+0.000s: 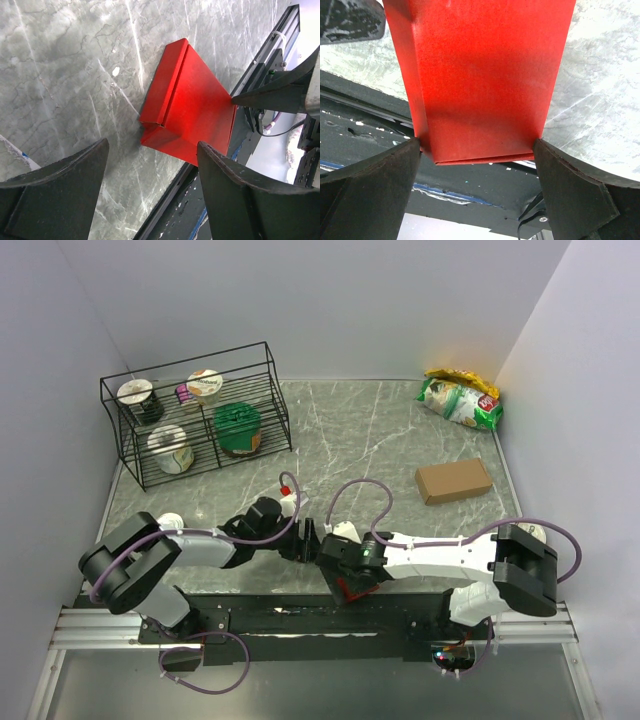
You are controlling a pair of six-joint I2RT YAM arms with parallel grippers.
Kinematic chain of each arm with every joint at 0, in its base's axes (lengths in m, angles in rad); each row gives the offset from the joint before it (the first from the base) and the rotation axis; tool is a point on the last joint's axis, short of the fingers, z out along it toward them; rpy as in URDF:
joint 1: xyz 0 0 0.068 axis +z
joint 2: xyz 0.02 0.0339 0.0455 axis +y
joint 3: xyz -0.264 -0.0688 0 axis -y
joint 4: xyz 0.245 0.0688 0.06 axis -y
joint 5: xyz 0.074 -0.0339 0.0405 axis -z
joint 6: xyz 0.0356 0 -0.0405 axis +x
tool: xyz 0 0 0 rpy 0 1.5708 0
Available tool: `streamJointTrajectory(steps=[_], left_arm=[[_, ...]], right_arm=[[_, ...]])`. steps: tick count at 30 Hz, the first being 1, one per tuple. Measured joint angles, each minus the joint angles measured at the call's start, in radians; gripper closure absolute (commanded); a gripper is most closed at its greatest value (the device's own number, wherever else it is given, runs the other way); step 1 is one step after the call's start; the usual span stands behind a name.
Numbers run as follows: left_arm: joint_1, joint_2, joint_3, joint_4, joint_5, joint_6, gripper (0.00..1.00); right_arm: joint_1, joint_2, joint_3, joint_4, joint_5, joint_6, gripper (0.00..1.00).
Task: Fold the paper box
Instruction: Move the paper box to the center of the board.
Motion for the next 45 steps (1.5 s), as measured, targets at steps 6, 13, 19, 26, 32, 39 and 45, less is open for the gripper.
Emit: streamJointTrajectory(steps=[6,13,19,26,32,39,45], left_arm=[[-0.009,0.030,0.026,-0.001,0.016,0.005,0.23],[-0.024,0.065,0.060,-0.003,0.032,0.020,0.23],[-0.025,0.068,0.065,-0.008,0.034,0.026,0.23],[-0.025,0.079,0.071,-0.001,0.045,0.027,0.23],[-0.025,0.089,0.072,0.011,0.058,0.033,0.23],[-0.002,0.091,0.060,0.029,0.086,0.051,0.23],[0.050,0.079,0.003,0.104,0.117,0.023,0.24]], right_arm=[[-0.015,-0.008,-0.008,0.008,-0.015,-0.004,0.00],[-0.050,-0.024,-0.023,0.021,-0.045,-0.003,0.00],[-0.069,-0.021,-0.032,0.028,-0.065,-0.006,0.00],[-0.069,0.003,-0.024,0.015,-0.071,-0.011,0.00],[-0.061,0.063,0.021,-0.026,-0.061,0.002,0.00],[-0.049,0.119,0.066,-0.081,-0.021,0.045,0.02],[-0.024,0.179,0.109,-0.138,0.022,0.056,0.07]])
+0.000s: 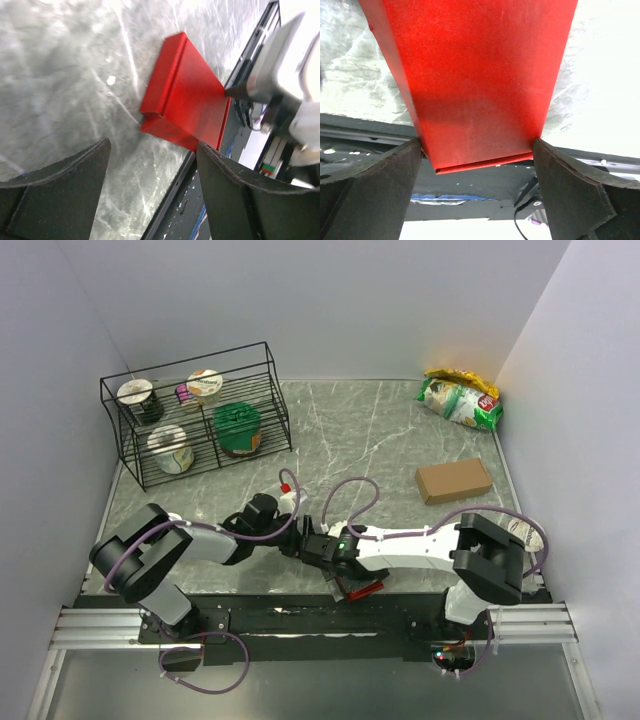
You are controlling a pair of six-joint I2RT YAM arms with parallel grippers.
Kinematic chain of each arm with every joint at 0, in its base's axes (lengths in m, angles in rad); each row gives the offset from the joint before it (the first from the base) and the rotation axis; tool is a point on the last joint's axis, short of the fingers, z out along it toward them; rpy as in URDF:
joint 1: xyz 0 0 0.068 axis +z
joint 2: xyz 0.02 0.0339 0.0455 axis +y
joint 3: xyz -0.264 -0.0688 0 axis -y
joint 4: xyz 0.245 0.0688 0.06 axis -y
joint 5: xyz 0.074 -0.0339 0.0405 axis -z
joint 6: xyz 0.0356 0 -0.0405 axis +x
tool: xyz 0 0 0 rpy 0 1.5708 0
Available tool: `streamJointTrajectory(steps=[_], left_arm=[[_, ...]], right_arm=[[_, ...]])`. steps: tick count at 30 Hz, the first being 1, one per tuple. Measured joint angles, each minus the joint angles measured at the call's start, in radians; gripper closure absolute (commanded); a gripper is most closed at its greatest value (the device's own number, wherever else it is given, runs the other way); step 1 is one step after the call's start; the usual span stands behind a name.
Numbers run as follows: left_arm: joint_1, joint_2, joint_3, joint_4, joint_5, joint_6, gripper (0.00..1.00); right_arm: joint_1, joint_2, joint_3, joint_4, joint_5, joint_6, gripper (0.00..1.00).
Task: Fold the paper box
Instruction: Move the paper box to the center of the board.
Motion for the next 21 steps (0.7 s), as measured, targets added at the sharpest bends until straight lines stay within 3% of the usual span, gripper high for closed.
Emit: streamJointTrajectory(steps=[4,9,21], left_arm=[[0.039,-0.001,-0.023,0.038,0.007,-0.032,0.23],[0.064,-0.001,-0.035,0.060,0.011,-0.050,0.23],[0.093,-0.019,-0.046,0.056,0.010,-0.055,0.23]], right_arm=[[0.016,0.027,0.010,-0.024,0.023,-0.003,0.15],[0.016,0.042,0.017,-0.055,0.035,-0.002,0.36],[-0.008,0.059,0.012,-0.107,0.035,-0.005,0.42]])
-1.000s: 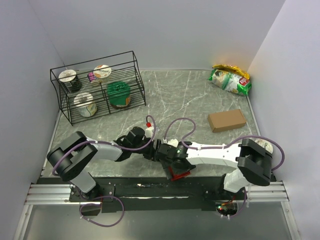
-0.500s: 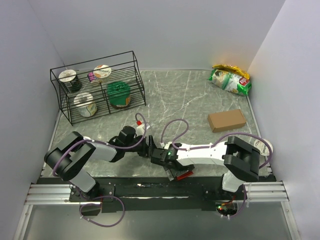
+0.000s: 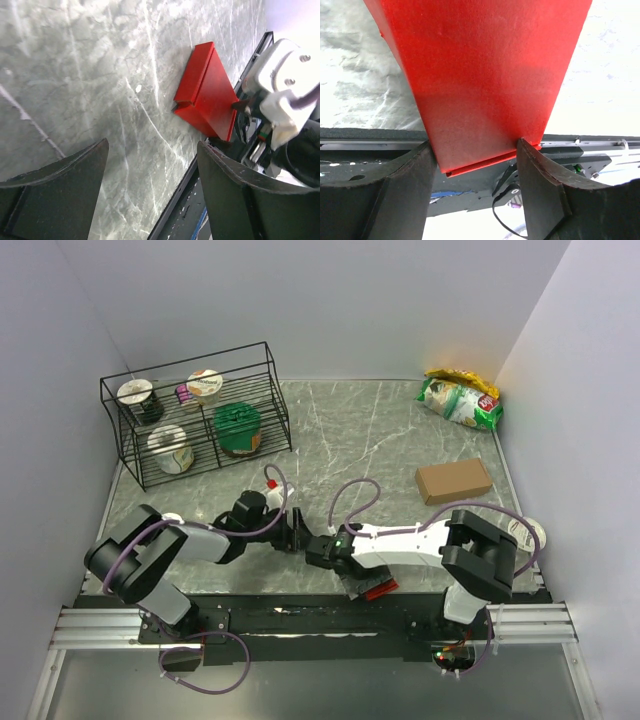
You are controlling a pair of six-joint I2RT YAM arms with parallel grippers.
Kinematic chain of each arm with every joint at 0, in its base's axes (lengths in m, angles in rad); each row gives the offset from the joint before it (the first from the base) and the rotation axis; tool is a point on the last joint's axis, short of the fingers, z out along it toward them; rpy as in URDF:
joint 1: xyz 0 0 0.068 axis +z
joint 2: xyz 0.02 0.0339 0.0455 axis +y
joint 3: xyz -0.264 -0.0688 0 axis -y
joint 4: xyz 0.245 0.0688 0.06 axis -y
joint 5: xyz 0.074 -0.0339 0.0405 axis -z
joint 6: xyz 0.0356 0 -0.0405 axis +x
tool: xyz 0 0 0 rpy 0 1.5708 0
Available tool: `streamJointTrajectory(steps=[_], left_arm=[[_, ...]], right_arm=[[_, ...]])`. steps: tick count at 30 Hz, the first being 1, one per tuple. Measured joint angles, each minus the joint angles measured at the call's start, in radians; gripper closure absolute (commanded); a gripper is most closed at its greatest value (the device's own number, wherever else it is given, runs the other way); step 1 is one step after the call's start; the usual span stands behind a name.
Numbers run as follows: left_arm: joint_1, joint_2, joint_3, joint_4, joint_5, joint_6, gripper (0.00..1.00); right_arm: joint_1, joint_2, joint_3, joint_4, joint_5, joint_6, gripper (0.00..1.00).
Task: Fold the paper box
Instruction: Move the paper box to the center of the board.
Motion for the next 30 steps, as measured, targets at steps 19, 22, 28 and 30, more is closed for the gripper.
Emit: streamJointTrajectory(steps=[19,22,28,30], left_arm=[[0.104,-0.113,0.072,-0.184,-0.006,0.054,0.20],[0.121,-0.158,0.090,-0.232,-0.015,0.074,0.19],[0.179,-0.245,0.106,-0.305,-0.041,0.103,0.18],[0.191,-0.266,0.112,-0.333,-0.051,0.110,0.17]], right_arm=[[-0.447,0.223,0.260,-0.021,0.021,-0.306,0.41],[-0.518,0.256,0.320,0.003,0.041,-0.359,0.40],[-0.672,0.308,0.418,0.104,0.089,-0.436,0.39],[-0.708,0.329,0.453,0.127,0.098,-0.454,0.38]])
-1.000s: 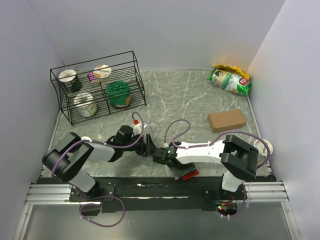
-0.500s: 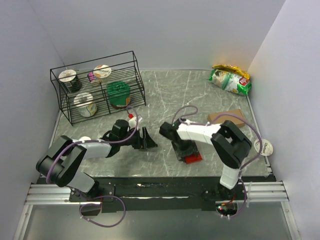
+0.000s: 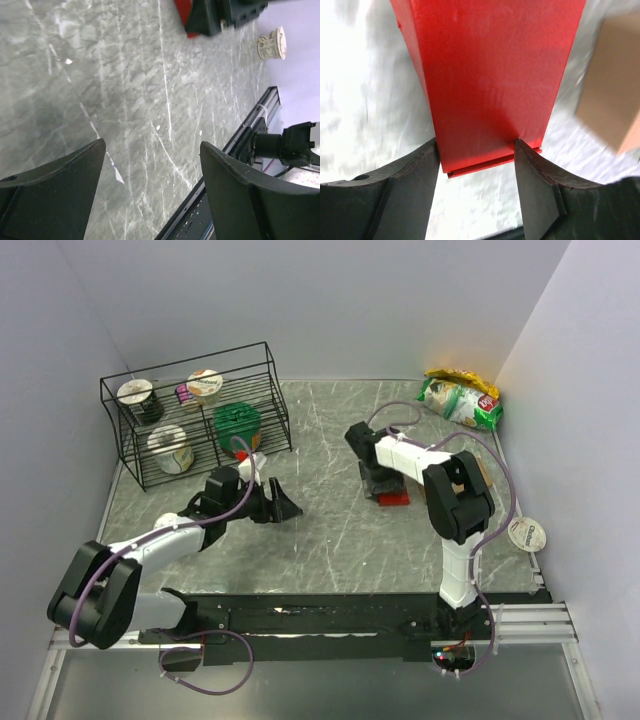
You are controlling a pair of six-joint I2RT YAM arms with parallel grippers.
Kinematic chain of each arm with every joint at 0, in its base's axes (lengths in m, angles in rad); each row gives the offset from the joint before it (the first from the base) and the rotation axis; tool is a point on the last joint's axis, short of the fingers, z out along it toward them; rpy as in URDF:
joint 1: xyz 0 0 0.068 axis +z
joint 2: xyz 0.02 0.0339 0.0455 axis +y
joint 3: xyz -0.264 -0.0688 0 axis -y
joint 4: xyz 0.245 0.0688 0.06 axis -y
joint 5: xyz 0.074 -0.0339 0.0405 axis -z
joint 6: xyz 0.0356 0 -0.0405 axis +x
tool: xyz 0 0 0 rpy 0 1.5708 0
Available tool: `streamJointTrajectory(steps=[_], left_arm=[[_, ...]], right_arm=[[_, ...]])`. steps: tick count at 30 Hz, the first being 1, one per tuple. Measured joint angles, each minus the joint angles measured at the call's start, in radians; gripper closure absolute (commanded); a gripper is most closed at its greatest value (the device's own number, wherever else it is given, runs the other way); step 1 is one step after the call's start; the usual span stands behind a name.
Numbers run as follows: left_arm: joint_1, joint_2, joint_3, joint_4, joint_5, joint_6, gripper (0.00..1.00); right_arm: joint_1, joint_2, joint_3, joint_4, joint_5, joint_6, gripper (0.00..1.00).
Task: Fold the paper box
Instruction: Move the paper box to the center of the board, then reset both arms
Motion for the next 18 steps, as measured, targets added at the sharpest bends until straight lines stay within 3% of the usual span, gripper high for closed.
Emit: streamJointTrajectory(steps=[3,4,6,13,18], left_arm=[[0.013,-0.027,0.003,-0.038,-0.016,0.005,0.14],[0.018,-0.040,0.003,-0.052,-0.026,0.005,0.12],[0.032,-0.073,0.003,-0.080,-0.052,0.006,0.09],[0.130,-0.179,0.027,-0.127,-0.177,0.027,0.01],[0.221,-0.229,0.114,-0.191,-0.308,0.040,0.04]], right_arm=[[-0.040,0.025,0.047,0.035,0.010,-0.021,0.26],[-0.047,0.023,0.049,0.056,0.007,-0.027,0.11],[-0.060,0.012,0.048,0.096,-0.016,-0.029,0.01],[-0.059,-0.159,0.045,0.219,-0.180,-0.076,0.00],[-0.084,-0.396,0.016,0.320,-0.256,-0.083,0.00]])
